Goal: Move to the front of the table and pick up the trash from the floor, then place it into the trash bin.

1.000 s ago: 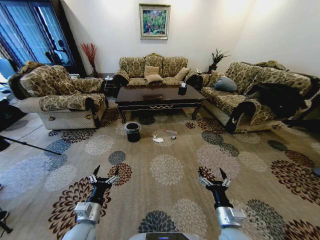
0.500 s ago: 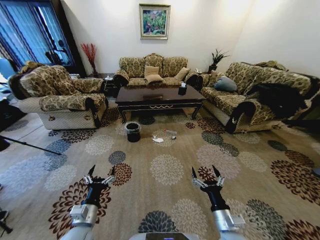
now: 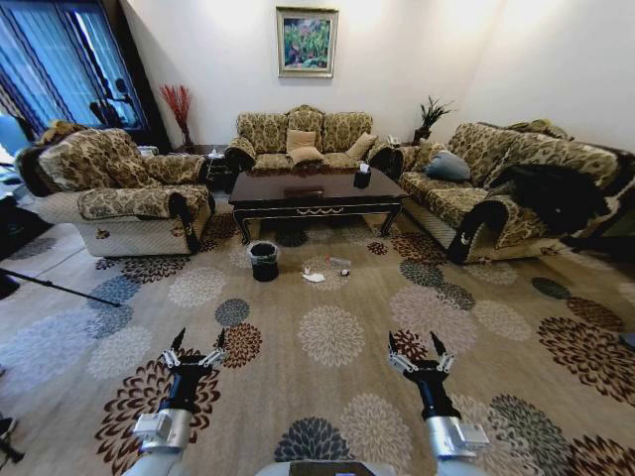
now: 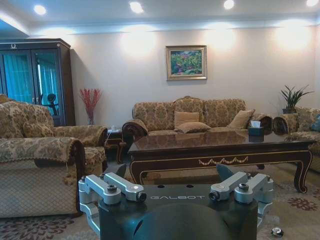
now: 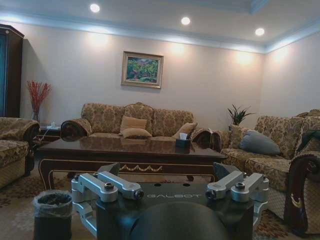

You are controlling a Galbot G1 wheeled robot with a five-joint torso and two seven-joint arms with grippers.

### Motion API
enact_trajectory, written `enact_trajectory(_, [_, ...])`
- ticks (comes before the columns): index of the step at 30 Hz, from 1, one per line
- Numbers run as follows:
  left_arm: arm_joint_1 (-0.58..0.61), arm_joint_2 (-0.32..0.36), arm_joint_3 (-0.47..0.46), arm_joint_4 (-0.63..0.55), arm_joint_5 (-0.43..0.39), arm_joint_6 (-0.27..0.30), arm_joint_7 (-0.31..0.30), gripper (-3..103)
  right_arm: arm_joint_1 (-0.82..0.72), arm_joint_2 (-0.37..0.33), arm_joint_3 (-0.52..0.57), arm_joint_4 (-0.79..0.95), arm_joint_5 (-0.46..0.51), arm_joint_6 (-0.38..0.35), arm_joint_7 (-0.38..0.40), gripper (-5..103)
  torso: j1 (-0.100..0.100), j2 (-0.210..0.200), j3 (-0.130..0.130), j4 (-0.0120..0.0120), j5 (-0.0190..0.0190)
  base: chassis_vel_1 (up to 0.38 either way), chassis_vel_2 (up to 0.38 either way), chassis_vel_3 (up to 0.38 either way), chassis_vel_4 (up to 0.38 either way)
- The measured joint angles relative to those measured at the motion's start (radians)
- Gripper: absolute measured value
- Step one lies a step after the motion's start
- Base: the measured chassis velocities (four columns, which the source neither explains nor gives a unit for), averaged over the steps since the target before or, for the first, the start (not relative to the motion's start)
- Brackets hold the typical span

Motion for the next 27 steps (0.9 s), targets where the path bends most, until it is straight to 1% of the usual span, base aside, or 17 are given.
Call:
enact_trajectory(2, [0.002,0.0,0.001,0.003,-0.001,-0.004,0.002,100,-0.001,0.003,0.0,-0.001,-0.003,0.0,0.001,100,-0.007,-0.015,-0.008,0.0,0.0,0.0,0.0,0.0,0.0])
enact_trajectory(6, [0.002,0.0,0.0,0.004,-0.002,-0.005,0.003,100,-0.001,0.005,-0.001,-0.002,-0.006,0.001,0.002,100,-0.012,-0.026,-0.014,0.0,0.0,0.0,0.0,0.0,0.0])
enact_trajectory(7, [0.002,0.0,0.0,0.005,-0.006,-0.005,0.003,100,-0.001,0.007,-0.002,-0.003,-0.01,0.002,0.002,100,-0.016,-0.036,-0.02,0.0,0.0,0.0,0.0,0.0,0.0])
enact_trajectory(8, [0.0,0.0,0.0,0.01,-0.01,-0.006,0.004,100,-0.003,0.01,-0.003,-0.007,-0.012,0.003,0.006,100,-0.026,-0.057,-0.032,0.0,0.0,0.0,0.0,0.0,0.0])
enact_trajectory(9, [0.0,0.0,0.001,0.013,-0.01,-0.007,0.004,100,-0.004,0.011,-0.003,-0.009,-0.013,0.003,0.008,100,-0.028,-0.064,-0.036,0.0,0.0,0.0,0.0,0.0,0.0])
enact_trajectory(10, [0.0,0.0,0.001,0.013,-0.01,-0.007,0.004,100,-0.004,0.011,-0.003,-0.009,-0.013,0.003,0.008,100,-0.028,-0.064,-0.036,0.0,0.0,0.0,0.0,0.0,0.0])
enact_trajectory(19, [-0.004,-0.002,0.004,0.023,-0.005,-0.009,0.008,100,-0.003,0.011,-0.001,-0.013,-0.014,0.002,0.018,100,-0.052,-0.118,-0.066,0.0,0.0,0.0,0.0,0.0,0.0])
enact_trajectory(21, [-0.005,-0.002,0.004,0.025,-0.005,-0.009,0.008,100,-0.002,0.01,-0.001,-0.014,-0.014,0.001,0.018,100,-0.054,-0.122,-0.068,0.0,0.0,0.0,0.0,0.0,0.0])
enact_trajectory(27, [-0.01,0.0,0.003,0.033,-0.003,-0.009,0.009,100,0.009,0.008,-0.002,-0.026,-0.013,-0.002,0.028,100,-0.068,-0.152,-0.084,0.0,0.0001,0.0,0.0,0.0,0.0])
